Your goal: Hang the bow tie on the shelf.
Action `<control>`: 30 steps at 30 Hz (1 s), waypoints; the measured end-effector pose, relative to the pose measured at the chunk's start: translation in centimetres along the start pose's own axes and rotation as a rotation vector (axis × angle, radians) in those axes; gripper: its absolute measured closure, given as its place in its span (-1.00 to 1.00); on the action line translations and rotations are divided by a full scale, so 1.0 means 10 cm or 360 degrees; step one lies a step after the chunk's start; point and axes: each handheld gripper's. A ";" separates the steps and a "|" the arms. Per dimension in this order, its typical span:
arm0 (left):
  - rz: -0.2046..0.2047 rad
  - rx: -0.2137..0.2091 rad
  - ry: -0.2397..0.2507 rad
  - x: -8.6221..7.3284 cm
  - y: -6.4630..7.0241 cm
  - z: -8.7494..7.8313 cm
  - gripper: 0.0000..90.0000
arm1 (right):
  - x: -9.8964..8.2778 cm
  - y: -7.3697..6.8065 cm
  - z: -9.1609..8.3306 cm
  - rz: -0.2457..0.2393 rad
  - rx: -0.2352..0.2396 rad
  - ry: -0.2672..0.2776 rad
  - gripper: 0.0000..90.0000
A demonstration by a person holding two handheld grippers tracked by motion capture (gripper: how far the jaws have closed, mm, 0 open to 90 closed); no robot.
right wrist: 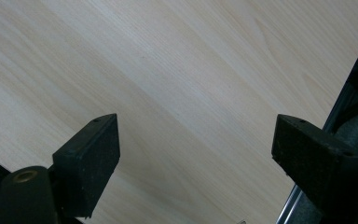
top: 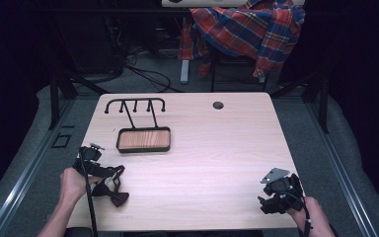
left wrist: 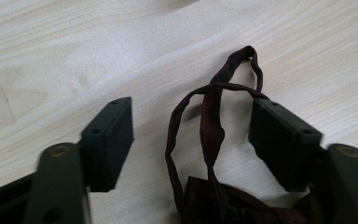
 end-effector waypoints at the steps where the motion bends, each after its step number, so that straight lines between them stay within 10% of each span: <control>1: 0.0000 0.0000 0.0000 0.00 0.00 0.00 -0.20 | 0.00 0.00 0.00 0.0000 0.0000 0.0000 -0.67; 30: 0.0074 0.0023 -0.0066 0.00 0.06 0.07 0.90 | 0.00 -0.01 0.00 -0.0013 0.0007 -0.0004 -0.67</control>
Point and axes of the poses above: each handheld gripper's, and its own axes: z roughly forward along the jaws, x roughly out of its top, y roughly to its right, and after that the axes turned 13 degrees about z, right-handed
